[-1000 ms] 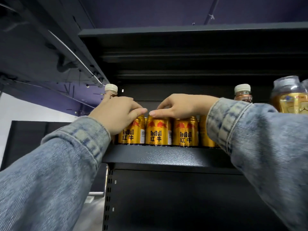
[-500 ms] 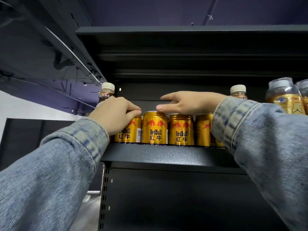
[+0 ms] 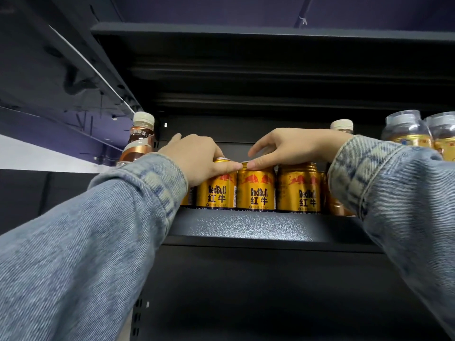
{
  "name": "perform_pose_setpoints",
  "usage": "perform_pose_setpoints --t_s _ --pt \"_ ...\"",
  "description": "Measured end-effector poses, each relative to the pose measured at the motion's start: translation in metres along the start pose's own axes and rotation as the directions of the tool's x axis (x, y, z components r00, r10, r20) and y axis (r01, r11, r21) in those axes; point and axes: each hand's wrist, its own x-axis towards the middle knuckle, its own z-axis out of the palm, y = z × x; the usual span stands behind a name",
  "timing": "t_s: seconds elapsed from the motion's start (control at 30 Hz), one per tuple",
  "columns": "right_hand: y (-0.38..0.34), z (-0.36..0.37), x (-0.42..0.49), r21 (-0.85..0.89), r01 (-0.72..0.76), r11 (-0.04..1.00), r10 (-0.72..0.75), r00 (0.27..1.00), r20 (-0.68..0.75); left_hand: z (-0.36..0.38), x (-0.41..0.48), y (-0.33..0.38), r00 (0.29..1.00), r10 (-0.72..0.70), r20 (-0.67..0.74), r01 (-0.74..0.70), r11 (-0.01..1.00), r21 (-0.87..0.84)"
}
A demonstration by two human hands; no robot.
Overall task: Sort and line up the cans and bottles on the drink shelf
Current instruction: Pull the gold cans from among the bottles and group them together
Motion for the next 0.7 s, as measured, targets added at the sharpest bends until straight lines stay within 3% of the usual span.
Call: perform_pose_setpoints --t_s 0.1,0.3,0.47,0.7 --pt "0.002 0.0 -0.002 0.039 -0.001 0.999 0.0 1.0 0.029 0.004 -0.001 -0.001 0.999 0.013 -0.039 -0.013 1.0 -0.01" --pt "0.011 -0.017 -0.021 -0.067 -0.033 0.997 0.034 0.999 0.013 0.006 -0.005 -0.003 0.998 0.038 -0.052 -0.033 0.995 0.093" --pt "0.02 -0.015 -0.037 -0.305 -0.046 0.951 0.066 0.996 0.058 0.002 -0.025 -0.021 0.921 0.063 -0.384 -0.088 0.995 -0.047" --pt "0.025 -0.007 -0.034 -0.348 -0.045 0.936 0.016 0.996 -0.087 0.01 -0.035 -0.034 0.906 -0.012 -0.422 -0.04 0.993 -0.113"
